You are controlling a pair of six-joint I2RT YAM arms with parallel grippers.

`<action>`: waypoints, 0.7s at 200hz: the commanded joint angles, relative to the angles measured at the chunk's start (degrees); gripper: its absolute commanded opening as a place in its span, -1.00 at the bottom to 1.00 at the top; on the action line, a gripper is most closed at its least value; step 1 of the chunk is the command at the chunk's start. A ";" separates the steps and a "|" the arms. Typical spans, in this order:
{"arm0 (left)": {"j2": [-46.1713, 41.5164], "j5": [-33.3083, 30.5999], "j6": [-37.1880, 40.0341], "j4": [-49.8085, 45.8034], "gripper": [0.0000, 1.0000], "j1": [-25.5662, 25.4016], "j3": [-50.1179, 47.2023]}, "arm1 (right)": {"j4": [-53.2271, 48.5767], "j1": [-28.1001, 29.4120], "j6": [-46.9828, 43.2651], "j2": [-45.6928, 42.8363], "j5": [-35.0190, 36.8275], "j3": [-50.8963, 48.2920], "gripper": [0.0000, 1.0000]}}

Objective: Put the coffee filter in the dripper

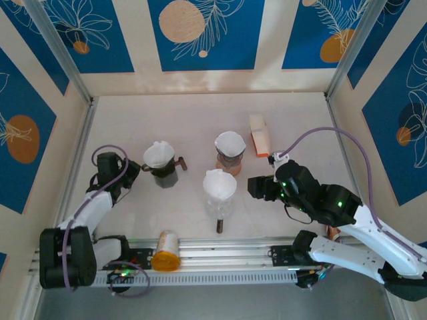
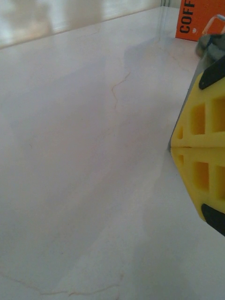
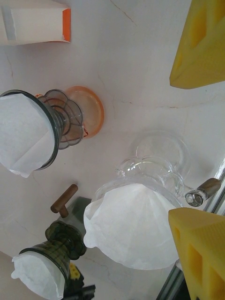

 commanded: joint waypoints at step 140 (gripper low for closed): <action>21.23 5.36 -12.30 39.28 -1.00 -9.47 -10.45 | 0.17 -2.11 0.24 -0.52 1.76 -0.34 0.37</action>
